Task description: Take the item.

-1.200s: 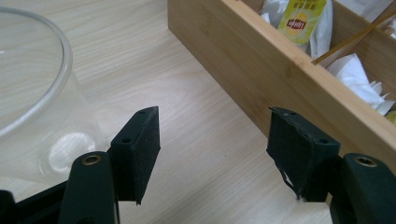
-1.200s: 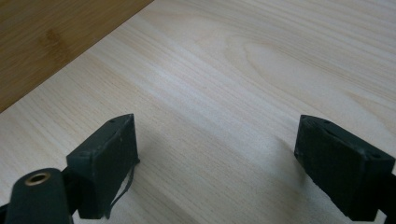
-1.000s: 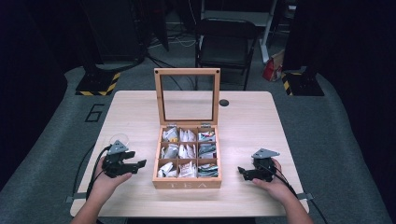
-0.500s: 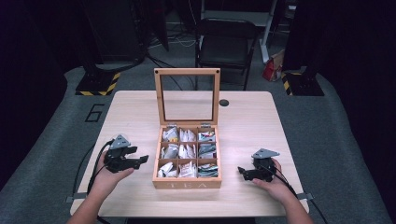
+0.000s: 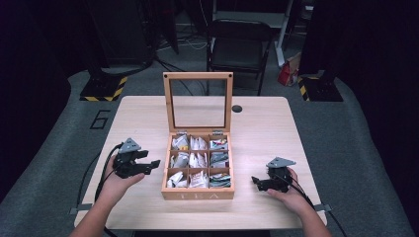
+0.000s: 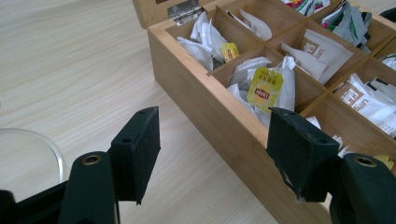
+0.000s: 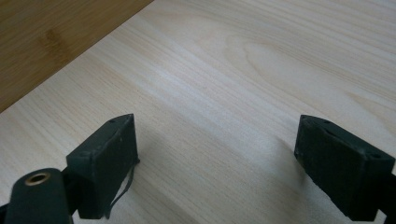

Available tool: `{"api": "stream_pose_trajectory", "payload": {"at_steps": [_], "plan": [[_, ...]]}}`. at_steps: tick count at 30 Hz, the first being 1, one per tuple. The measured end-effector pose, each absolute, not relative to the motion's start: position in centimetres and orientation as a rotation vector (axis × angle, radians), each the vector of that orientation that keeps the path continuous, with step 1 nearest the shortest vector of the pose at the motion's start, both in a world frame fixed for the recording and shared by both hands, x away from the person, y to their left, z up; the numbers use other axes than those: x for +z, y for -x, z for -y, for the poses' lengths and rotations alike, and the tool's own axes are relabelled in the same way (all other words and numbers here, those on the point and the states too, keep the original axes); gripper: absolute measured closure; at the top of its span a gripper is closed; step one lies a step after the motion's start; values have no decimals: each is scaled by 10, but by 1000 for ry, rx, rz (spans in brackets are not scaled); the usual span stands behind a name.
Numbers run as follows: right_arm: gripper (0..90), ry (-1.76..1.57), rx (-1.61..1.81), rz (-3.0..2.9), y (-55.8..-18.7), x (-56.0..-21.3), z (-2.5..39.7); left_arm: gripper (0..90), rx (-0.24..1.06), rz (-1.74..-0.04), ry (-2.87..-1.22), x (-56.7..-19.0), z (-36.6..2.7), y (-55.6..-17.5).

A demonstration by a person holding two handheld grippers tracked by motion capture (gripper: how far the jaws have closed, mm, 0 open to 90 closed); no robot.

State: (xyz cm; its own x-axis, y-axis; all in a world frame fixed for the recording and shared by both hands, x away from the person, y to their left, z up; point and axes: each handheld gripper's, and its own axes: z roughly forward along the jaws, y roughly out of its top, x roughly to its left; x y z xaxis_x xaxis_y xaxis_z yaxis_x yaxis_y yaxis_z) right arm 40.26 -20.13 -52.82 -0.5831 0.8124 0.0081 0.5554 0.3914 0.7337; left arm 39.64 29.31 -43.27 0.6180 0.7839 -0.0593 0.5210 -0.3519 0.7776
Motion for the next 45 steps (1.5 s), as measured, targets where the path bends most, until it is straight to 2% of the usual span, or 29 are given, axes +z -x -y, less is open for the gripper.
{"api": "stream_pose_trajectory", "payload": {"at_steps": [24, 45], "plan": [[126, -1185, 1013, -2303, -403, -528, 201, 365, 421, -966, -2034, -410, -276, -413], [126, -1185, 1011, -2302, -403, -528, 202, 443, 397, -899, -2069, -412, -244, -424]]}}
